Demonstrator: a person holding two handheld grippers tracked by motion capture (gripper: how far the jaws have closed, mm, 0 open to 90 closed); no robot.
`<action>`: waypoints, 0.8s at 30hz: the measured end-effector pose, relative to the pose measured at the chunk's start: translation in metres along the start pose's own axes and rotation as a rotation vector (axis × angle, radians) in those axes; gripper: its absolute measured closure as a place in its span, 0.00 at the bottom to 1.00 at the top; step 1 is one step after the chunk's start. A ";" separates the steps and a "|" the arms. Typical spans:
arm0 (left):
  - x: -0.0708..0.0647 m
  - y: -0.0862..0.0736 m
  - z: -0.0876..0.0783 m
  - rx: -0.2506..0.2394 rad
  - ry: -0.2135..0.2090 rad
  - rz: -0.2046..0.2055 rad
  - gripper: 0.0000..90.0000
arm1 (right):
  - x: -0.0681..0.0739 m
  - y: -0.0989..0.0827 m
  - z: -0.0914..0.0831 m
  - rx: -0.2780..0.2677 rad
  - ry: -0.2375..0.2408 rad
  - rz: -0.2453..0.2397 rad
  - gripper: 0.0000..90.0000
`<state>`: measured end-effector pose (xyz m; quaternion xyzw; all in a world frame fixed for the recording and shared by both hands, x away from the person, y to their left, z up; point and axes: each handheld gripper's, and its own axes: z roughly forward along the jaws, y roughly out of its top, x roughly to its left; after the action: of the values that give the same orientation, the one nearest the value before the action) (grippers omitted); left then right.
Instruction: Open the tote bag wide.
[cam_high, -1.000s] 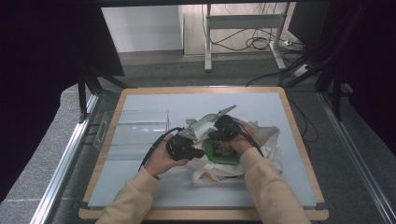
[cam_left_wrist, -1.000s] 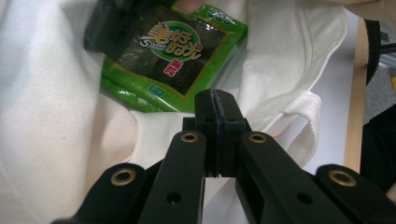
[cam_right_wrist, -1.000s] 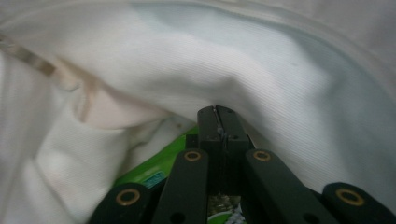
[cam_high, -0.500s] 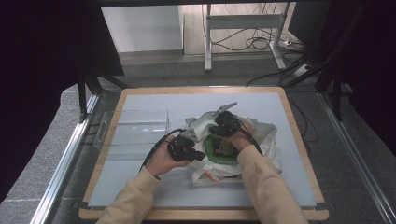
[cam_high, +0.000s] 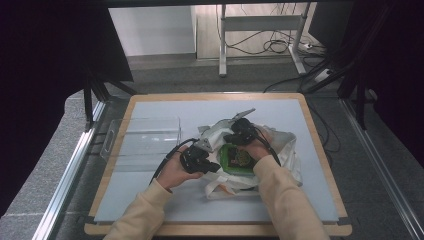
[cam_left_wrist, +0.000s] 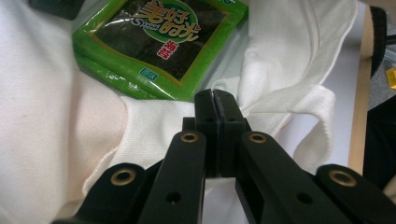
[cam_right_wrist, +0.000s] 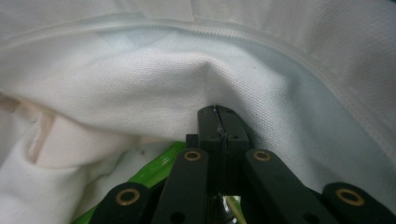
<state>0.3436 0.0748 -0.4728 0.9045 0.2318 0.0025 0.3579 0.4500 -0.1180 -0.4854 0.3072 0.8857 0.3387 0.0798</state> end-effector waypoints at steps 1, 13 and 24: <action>0.001 0.000 0.001 -0.002 0.001 0.002 1.00 | 0.001 0.000 -0.003 0.003 0.004 0.003 0.98; -0.001 0.000 0.000 -0.005 0.003 -0.007 1.00 | 0.009 -0.020 -0.072 0.017 -0.044 -0.007 0.98; 0.000 -0.001 0.001 -0.002 0.004 -0.010 1.00 | 0.019 -0.047 -0.098 0.107 -0.057 -0.012 0.98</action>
<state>0.3431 0.0746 -0.4737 0.9030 0.2369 0.0030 0.3585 0.3774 -0.1873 -0.4406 0.3151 0.9018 0.2816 0.0904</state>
